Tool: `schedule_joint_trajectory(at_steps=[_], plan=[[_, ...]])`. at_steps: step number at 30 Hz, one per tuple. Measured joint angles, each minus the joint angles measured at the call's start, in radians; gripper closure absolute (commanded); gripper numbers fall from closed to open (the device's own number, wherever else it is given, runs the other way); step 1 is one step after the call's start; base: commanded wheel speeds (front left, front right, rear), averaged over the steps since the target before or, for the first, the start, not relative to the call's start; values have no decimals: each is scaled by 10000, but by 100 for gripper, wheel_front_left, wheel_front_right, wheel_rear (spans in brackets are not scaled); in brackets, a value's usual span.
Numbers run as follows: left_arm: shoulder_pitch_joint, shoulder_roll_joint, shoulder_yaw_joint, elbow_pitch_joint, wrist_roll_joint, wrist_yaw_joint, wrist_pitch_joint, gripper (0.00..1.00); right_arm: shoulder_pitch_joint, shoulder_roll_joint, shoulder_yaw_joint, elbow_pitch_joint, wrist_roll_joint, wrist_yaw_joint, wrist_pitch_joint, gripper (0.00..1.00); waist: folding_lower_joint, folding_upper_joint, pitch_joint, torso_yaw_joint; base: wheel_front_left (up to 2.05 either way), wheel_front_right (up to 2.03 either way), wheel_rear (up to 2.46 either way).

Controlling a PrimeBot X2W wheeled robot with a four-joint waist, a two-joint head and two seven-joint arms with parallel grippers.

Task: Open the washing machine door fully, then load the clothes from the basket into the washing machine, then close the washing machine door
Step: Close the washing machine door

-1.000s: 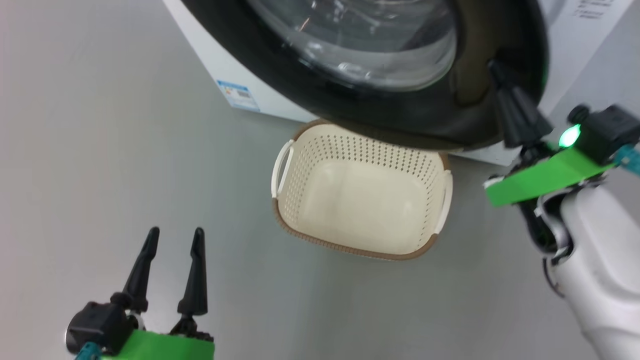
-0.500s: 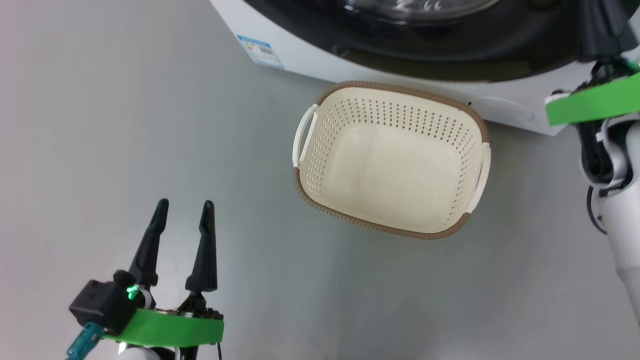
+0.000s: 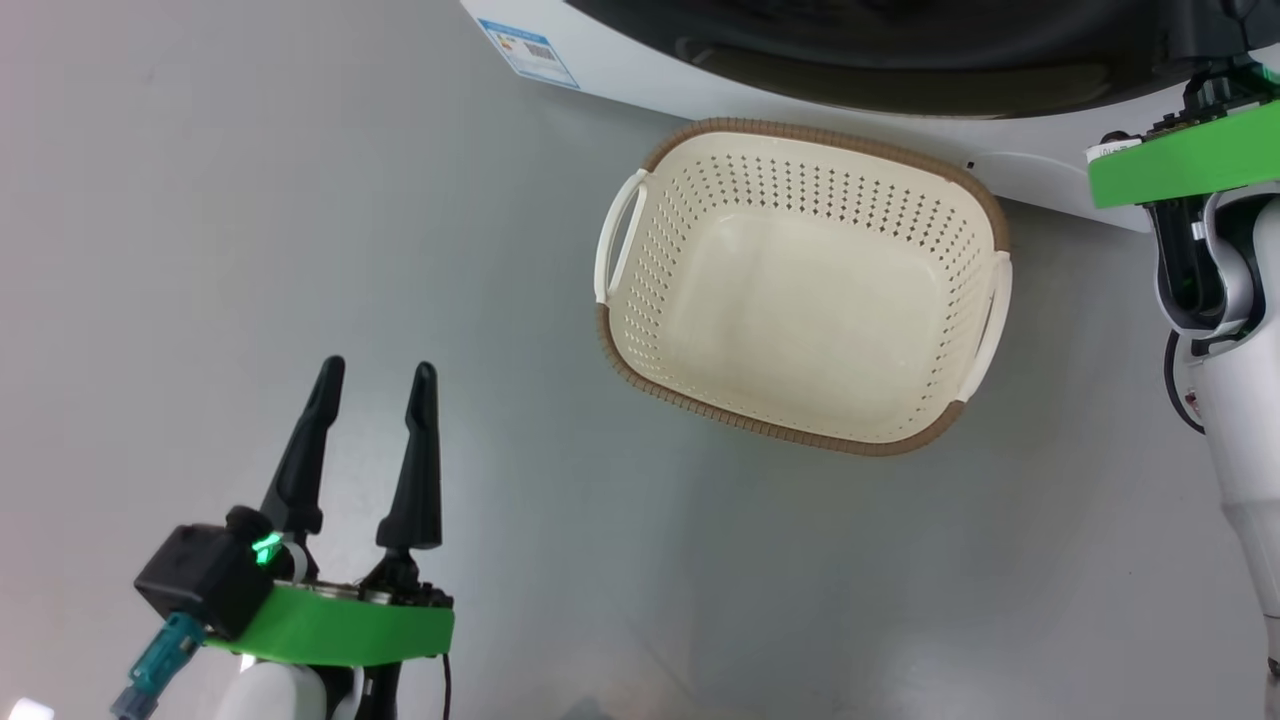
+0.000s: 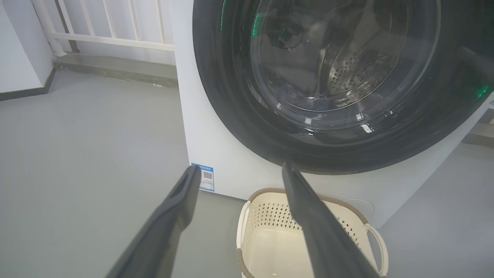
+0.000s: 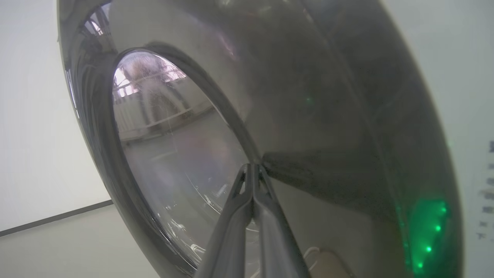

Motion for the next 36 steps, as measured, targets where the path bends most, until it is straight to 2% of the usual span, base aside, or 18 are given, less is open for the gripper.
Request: schedule_joint_trajectory(at_steps=[2,5,6,7,8,9,10,20,36], plan=[[-12,-2,15,40,2,0,0,0,8,12,48,50,17,-10,4,100,0,0,-65,-39,0,0,0],[-7,-4,92,217,25,0,0,0,170,13,54,50,46,-23,2,62,0,0,-255,-128,0,0,0],[-3,-4,136,288,36,0,0,0,250,21,56,50,50,-25,2,54,-1,0,-332,-164,0,0,0],[1,-6,176,351,52,0,0,0,366,40,58,33,75,-27,2,31,0,0,-412,-201,0,0,0],[6,-6,215,403,115,0,0,0,503,61,90,27,109,-58,2,15,0,-1,-500,-244,0,0,0],[20,-4,263,437,182,0,0,0,660,86,142,6,119,-71,2,4,0,0,-587,-288,0,0,0],[35,-6,307,479,259,0,0,0,821,119,199,-25,119,-71,2,0,-1,0,-674,-336,0,0,0],[247,54,803,715,648,0,0,0,2489,652,318,-263,437,-71,2,0,-1,0,-1585,-1005,0,0,0],[944,817,1352,1087,907,0,0,0,5094,1279,-44,-401,491,-71,2,0,-2,0,-3083,-2569,0,0,0]])
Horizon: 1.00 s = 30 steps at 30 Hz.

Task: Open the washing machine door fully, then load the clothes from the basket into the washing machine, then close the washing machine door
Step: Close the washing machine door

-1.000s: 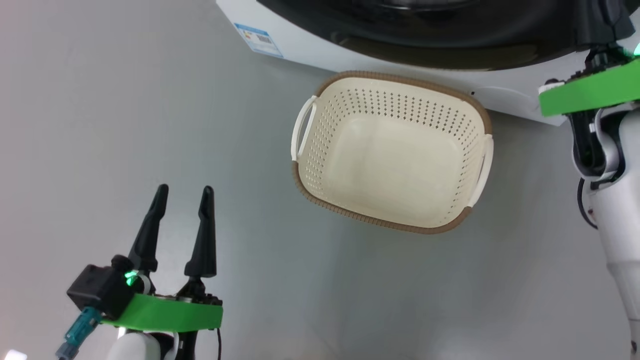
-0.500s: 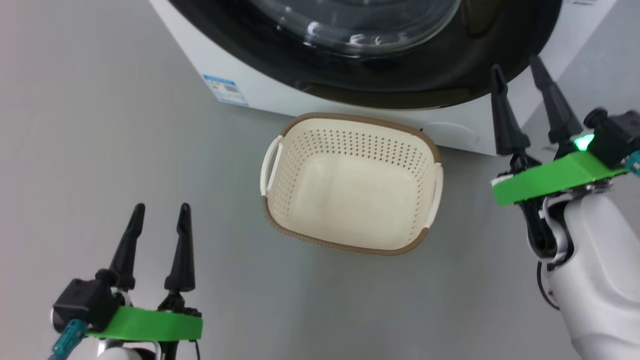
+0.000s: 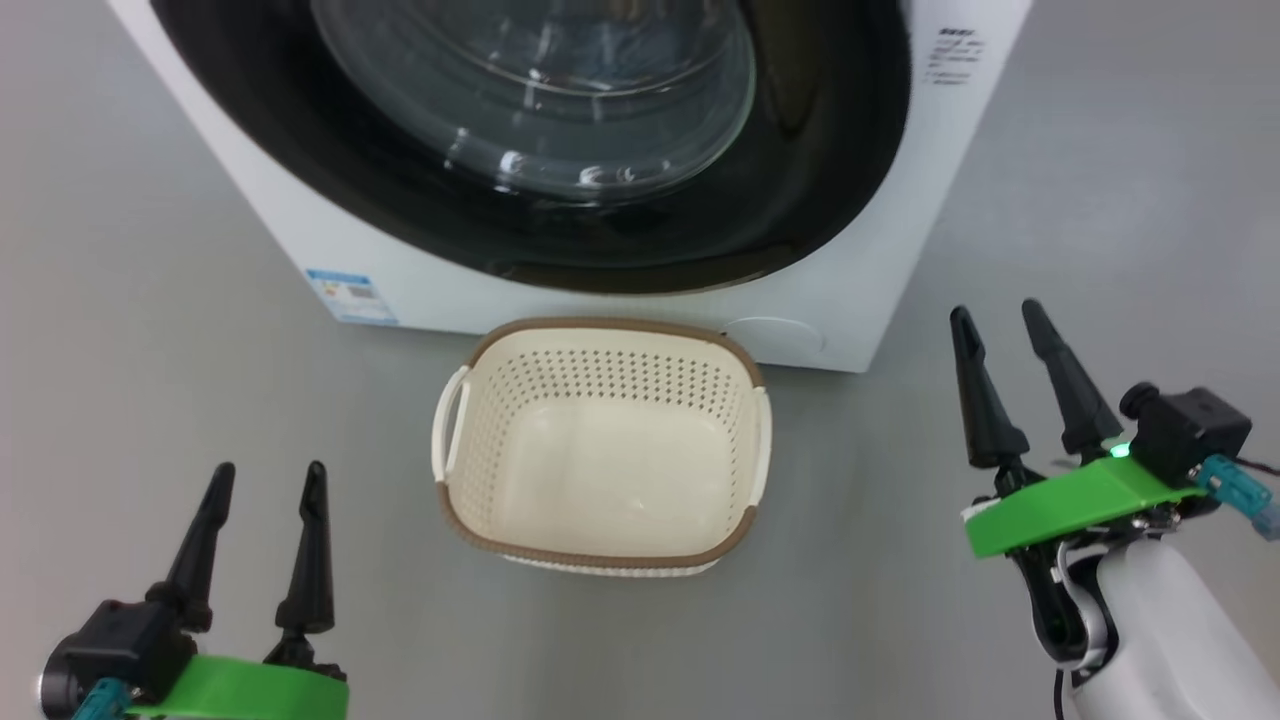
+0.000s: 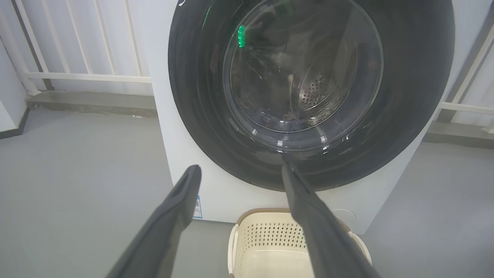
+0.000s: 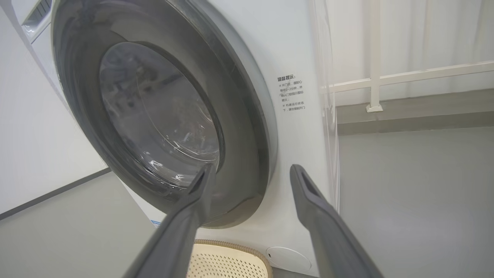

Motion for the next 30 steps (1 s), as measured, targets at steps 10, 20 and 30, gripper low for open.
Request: schedule_joint_trajectory(at_steps=[10,20,30], plan=[[577,313,194,242,8,0,0,0,1253,33,-50,-107,-2,0,2,0,0,0,-914,-1095,0,0,0],[807,451,357,303,2,0,2,0,1870,35,-309,-282,-4,-2,2,0,0,0,-1341,-1951,0,0,0],[993,497,468,500,-389,0,2,0,2471,-2,-328,-359,-4,-2,2,0,2,0,-1647,-2553,0,0,0]])
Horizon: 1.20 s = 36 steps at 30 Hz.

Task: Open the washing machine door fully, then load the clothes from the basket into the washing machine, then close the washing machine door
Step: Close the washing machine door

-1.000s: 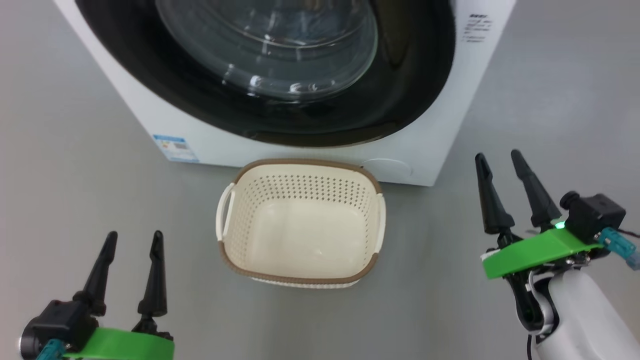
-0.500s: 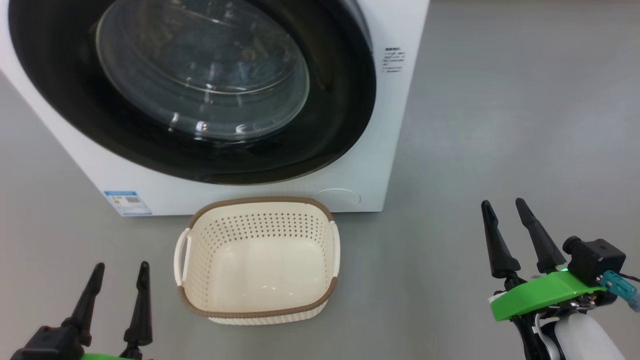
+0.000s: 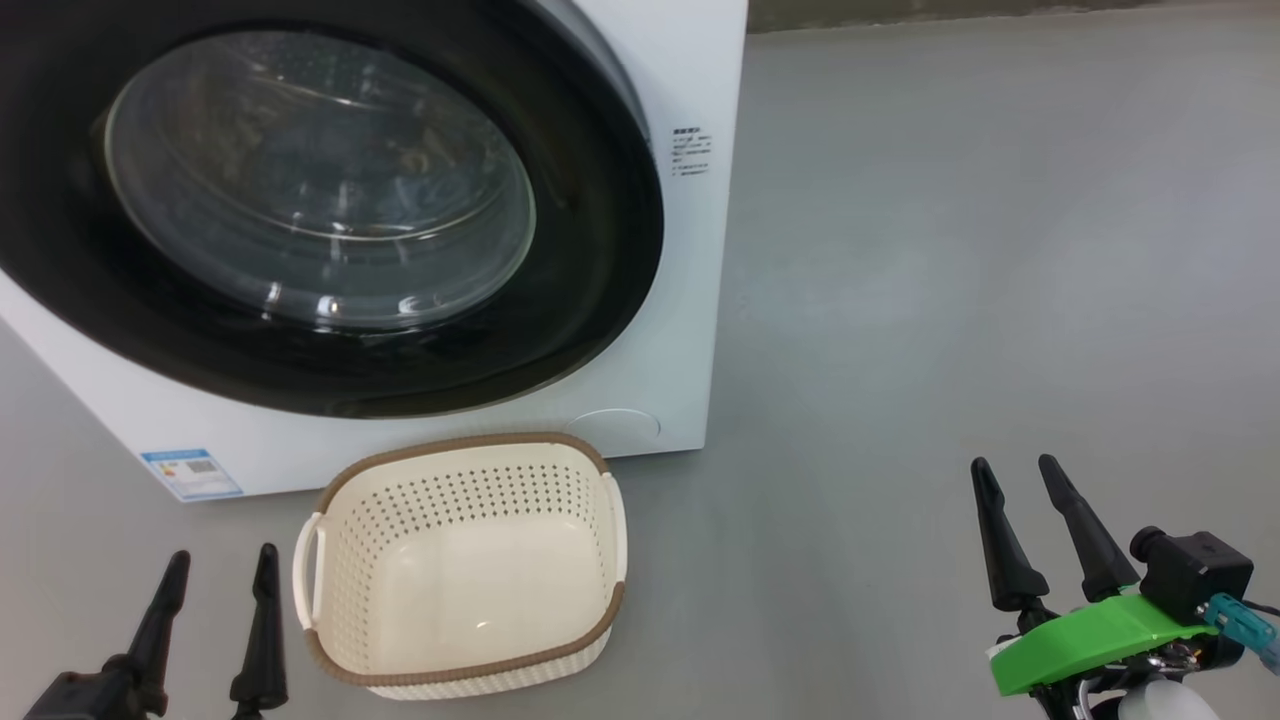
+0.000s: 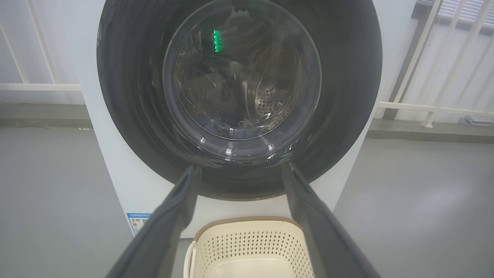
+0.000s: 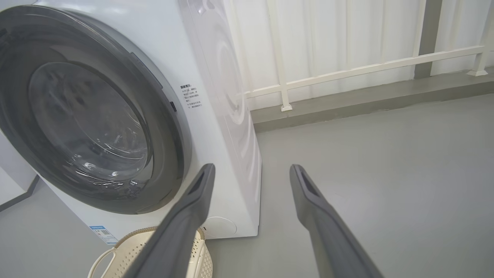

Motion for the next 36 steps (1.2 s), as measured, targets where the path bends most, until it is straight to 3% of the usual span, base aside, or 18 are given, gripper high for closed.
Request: schedule_joint_trajectory(at_steps=[36], plan=[[165,-4,236,17,-159,0,0,0,360,8,-261,-180,0,0,0,0,0,0,-36,-196,0,0,0]])
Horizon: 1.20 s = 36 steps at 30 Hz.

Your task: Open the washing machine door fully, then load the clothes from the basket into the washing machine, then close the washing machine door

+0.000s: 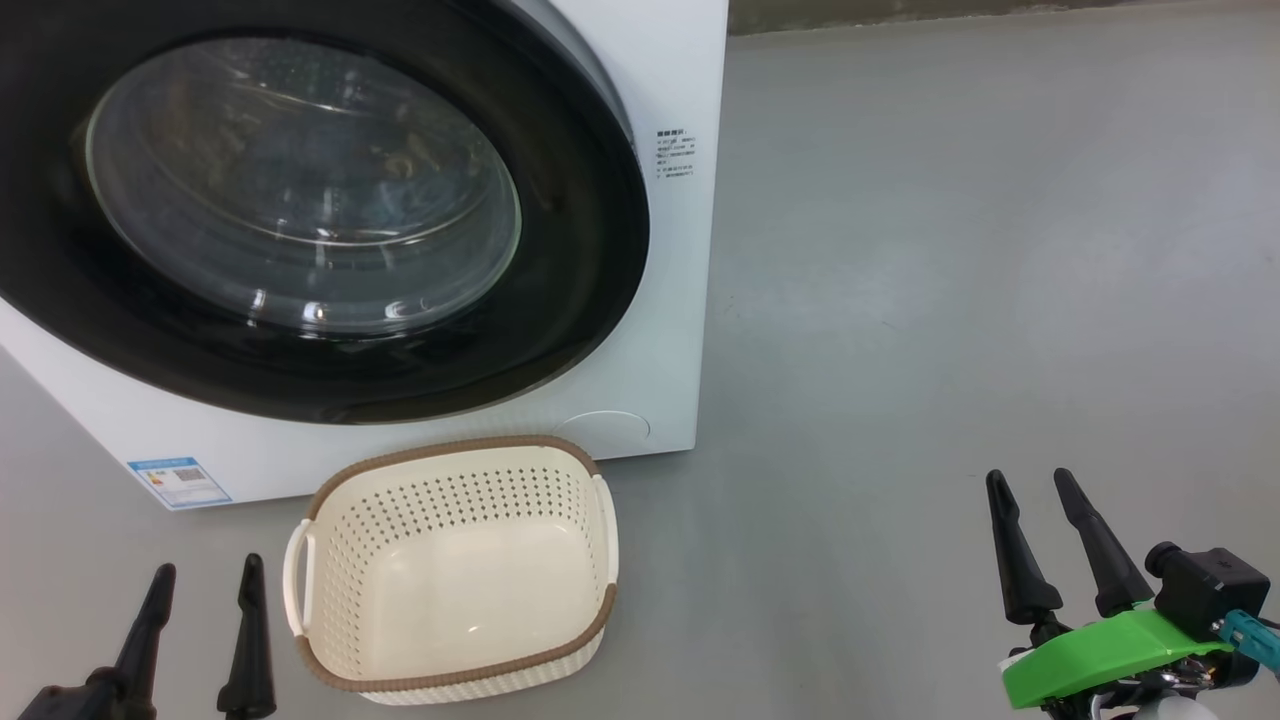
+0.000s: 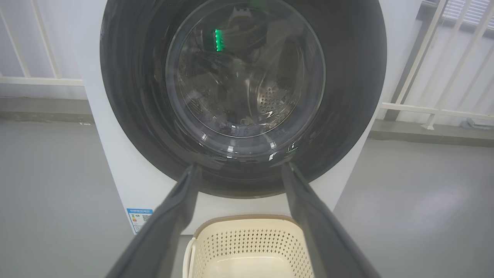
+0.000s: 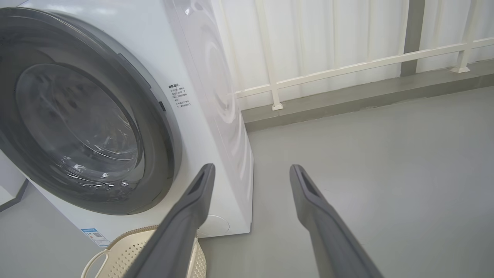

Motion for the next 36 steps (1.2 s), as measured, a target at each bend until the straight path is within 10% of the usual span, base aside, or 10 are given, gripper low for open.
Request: schedule_joint_trajectory(at_steps=[9,10,36], plan=[[0,-17,6,0,-40,0,0,0,-1,10,27,-15,-12,0,0,0,0,0,-12,-55,0,0,0],[0,-17,-4,0,-92,0,0,100,-1,8,40,-15,-12,0,0,100,0,0,-20,-59,0,0,0],[193,-564,-73,539,-2201,0,633,100,252,324,-109,594,2046,2,591,100,1,0,-99,106,0,0,0]])
